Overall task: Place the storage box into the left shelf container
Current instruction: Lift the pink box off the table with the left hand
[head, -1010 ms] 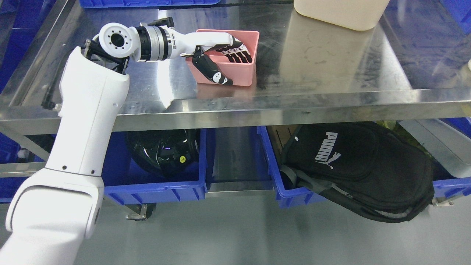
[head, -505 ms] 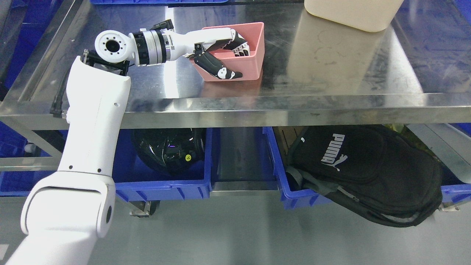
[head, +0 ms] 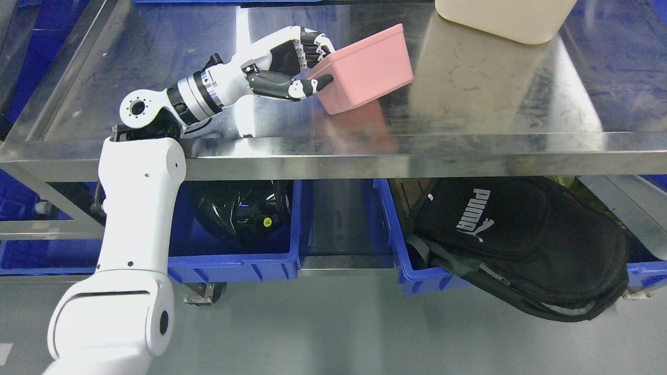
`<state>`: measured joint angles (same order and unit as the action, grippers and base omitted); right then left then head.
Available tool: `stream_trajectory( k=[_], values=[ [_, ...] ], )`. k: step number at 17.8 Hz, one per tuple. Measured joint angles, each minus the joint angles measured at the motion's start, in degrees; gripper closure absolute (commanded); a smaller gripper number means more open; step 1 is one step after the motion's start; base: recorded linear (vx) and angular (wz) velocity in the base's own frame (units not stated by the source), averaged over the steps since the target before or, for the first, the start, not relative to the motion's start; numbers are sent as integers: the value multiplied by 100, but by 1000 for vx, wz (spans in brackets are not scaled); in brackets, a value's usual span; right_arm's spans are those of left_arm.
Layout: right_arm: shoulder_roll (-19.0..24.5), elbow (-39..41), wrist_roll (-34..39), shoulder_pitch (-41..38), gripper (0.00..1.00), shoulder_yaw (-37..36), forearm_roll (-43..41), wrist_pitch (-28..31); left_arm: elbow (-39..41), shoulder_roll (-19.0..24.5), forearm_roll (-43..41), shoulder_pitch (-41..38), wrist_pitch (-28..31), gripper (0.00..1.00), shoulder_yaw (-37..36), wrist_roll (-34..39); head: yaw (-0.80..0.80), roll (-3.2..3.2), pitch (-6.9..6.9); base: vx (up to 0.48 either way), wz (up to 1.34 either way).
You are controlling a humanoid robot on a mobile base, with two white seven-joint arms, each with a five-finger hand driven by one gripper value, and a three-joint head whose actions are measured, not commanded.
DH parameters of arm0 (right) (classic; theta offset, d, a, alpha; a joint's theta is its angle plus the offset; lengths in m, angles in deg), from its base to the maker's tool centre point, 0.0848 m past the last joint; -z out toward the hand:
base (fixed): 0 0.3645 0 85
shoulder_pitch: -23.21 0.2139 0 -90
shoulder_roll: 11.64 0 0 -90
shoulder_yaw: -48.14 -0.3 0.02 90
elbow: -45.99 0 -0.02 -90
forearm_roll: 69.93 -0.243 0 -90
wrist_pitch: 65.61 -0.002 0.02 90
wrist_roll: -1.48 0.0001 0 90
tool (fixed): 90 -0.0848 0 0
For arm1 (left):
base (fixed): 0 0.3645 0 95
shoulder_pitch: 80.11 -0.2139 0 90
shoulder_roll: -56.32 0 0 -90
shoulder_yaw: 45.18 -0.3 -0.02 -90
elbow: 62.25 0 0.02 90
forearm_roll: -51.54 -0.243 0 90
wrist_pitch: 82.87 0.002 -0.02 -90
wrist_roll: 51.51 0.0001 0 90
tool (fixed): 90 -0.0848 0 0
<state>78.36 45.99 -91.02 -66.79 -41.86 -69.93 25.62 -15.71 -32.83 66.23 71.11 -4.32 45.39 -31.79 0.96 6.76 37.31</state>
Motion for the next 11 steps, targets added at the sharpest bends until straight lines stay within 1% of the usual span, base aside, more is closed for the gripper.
stream_trajectory(
  k=[4,8,10,11],
  values=[
    [0,0,0,0,0,0,0,0,231,-25,1066,-180,13,100,289,284,0,0,0,1,-19],
    [0,0,0,1,0,0,0,0,835,-44,1933,-577,53,100,352,1077,0,0,0,3,-5],
    [0,0,0,0,0,0,0,0,1276,-47,2184,-869,-296,100,238,1736,0,0,-1,6,-56],
    [0,0,0,0,0,0,0,0,1562,-53,2289,-1062,-582,100,101,2168,0,0,-1,18,19]
  ],
)
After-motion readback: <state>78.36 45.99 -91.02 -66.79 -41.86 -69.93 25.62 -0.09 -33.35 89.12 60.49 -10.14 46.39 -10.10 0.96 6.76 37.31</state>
